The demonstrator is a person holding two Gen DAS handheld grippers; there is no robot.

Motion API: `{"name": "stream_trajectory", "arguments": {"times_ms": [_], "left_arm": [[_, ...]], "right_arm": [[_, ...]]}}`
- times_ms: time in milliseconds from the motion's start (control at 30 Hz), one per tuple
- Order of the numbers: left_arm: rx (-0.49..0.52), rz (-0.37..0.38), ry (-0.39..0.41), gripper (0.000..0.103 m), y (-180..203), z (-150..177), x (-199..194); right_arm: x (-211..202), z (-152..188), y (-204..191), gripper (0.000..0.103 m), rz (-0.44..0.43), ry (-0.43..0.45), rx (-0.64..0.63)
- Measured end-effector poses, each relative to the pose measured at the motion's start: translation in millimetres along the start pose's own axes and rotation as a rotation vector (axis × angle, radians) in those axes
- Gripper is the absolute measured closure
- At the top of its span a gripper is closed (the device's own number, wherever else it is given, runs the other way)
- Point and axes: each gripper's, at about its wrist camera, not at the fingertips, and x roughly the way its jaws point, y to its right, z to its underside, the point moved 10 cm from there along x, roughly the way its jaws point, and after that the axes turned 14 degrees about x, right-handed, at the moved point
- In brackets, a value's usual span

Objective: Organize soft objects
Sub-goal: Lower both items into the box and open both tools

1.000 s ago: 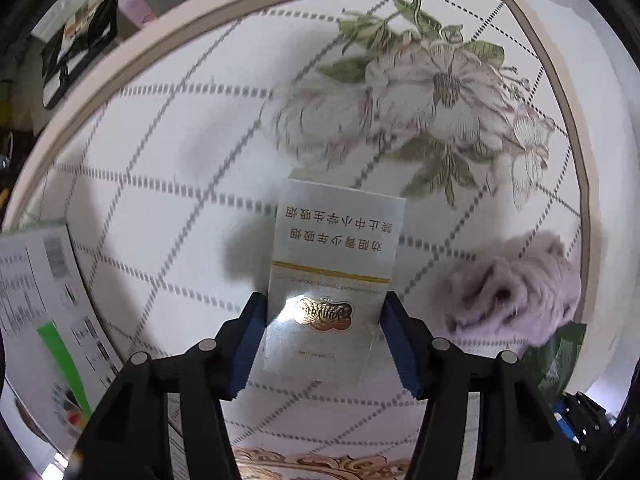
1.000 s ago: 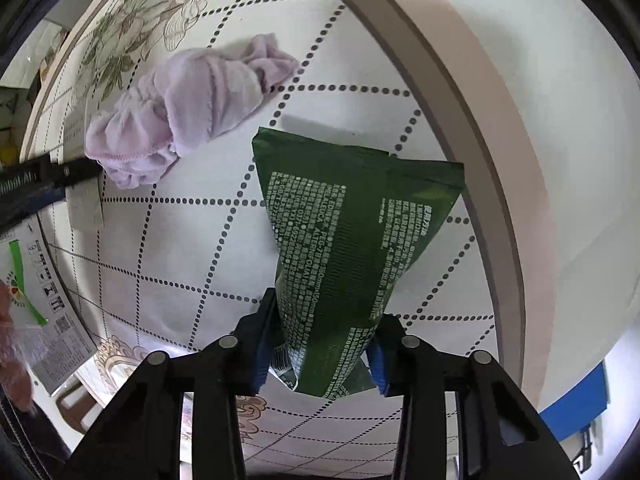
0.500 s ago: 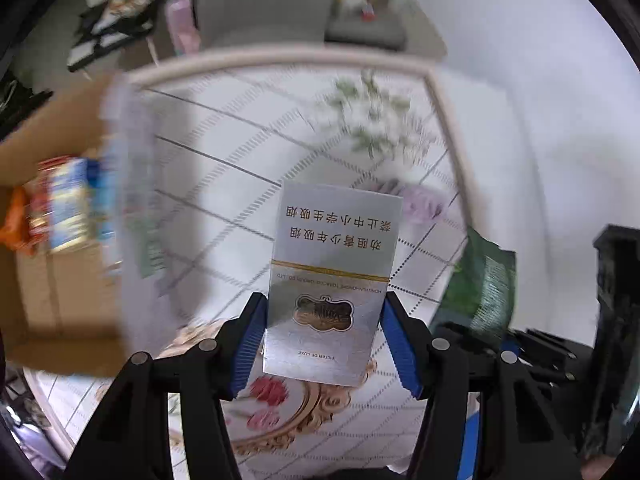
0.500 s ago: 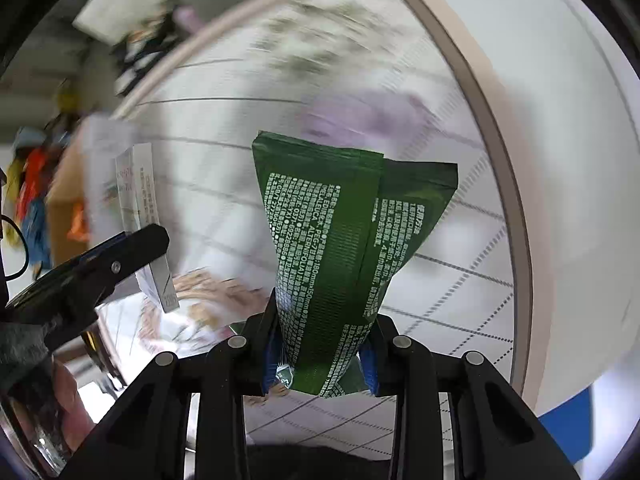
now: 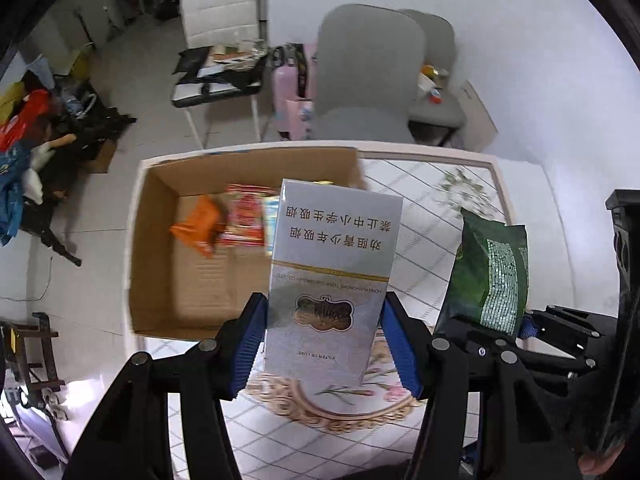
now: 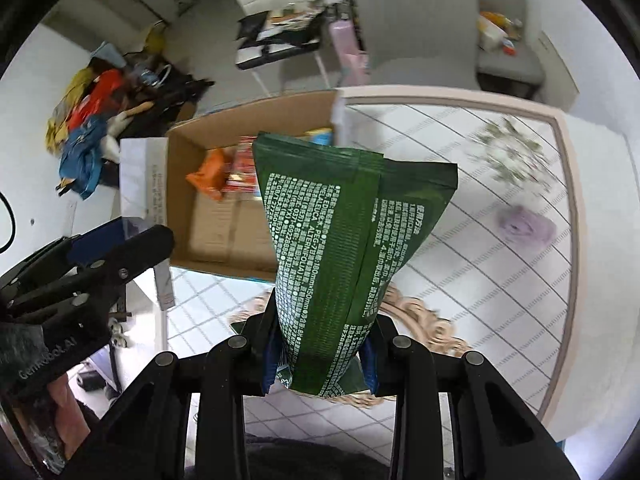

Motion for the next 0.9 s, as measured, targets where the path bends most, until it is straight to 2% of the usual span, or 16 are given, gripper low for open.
{"name": "stream_trajectory", "arguments": {"times_ms": [167,300,533,700,767,833,900], "left_arm": [[-0.049,-0.002,-0.005,0.048,-49,7,2],[-0.094,0.016,-0.038,0.048,-87,10,18],[-0.192,0.083,-0.158,0.048,-141,21,70],[-0.234,0.167,-0.253,0.047,-154,31,108],[-0.237,0.176,-0.312,0.046,-156,40,122],[-0.244,0.177,-0.338,0.047,-157,46,131],[-0.244,0.181,-0.351,0.047,-157,49,134]], "right_arm": [[16,4,-58,0.068,-0.005,-0.018,-0.022],[44,-3,-87,0.068,-0.005,-0.054,-0.028],[108,-15,-122,0.068,-0.004,-0.133,-0.036],[150,-18,-137,0.068,0.004,-0.197,-0.058],[169,-19,-138,0.066,0.009,-0.228,-0.065],[179,-20,-141,0.055,0.019,-0.24,-0.075],[187,-25,-138,0.019,0.032,-0.231,-0.071]]}}
